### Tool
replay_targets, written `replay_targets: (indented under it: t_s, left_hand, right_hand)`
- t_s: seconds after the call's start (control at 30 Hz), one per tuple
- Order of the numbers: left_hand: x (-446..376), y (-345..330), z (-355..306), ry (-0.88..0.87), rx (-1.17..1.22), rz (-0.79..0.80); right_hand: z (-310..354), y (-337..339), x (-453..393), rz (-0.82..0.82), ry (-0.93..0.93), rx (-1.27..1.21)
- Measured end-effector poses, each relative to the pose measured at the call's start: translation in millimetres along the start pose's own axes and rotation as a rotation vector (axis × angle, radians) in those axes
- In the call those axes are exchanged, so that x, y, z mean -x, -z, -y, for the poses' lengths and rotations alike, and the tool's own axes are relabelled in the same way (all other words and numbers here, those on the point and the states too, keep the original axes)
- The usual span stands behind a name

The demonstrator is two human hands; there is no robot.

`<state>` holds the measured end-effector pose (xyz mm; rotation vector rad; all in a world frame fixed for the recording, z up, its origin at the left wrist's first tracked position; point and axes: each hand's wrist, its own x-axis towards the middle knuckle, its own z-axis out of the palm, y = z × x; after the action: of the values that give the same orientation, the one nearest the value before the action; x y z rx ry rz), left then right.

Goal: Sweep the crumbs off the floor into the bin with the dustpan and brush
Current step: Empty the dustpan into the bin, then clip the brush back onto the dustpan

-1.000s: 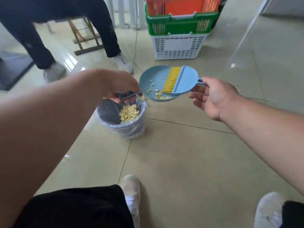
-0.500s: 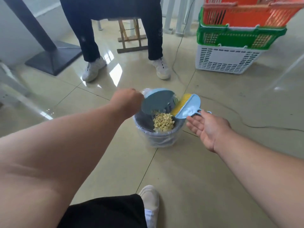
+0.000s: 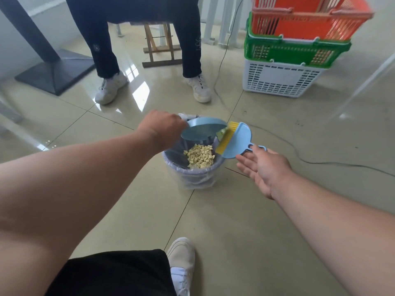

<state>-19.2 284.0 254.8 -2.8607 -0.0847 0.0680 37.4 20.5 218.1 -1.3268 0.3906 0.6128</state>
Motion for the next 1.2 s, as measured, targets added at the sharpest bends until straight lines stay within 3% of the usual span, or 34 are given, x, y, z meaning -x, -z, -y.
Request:
replay_targets:
  t_s: [0.17, 0.33, 0.5, 0.7, 0.83, 0.93, 1.03, 1.2]
  left_hand:
    - [-14, 33, -36, 0.299, 0.716, 0.080]
    - [-26, 94, -90, 0.322, 1.022, 0.242]
    - [-24, 157, -160, 0.320, 1.359, 0.393]
    - [3, 210, -260, 0.376, 1.689, 0.454]
    - [34, 232, -321, 0.417, 1.969, 0.392]
    - [50, 238, -349, 0.435, 2.174, 0.339]
    - [50, 241, -357, 0.424, 2.358, 0.330]
    - [45, 238, -365, 0.338, 2.277, 0.374]
  right_hand:
    - [32, 18, 21, 0.065, 0.038, -0.131]
    - [93, 59, 56, 0.006, 0.191, -0.080]
    - [147, 117, 101, -0.216, 0.503, 0.228]
    - [166, 172, 164, -0.400, 0.818, 0.548]
    - [165, 193, 191, -0.508, 1.099, 1.104]
    - [158, 197, 202, -0.408, 0.975, 1.339]
    - [149, 206, 208, -0.252, 0.914, 1.343]
    - [146, 223, 217, -0.114, 0.845, 1.334]
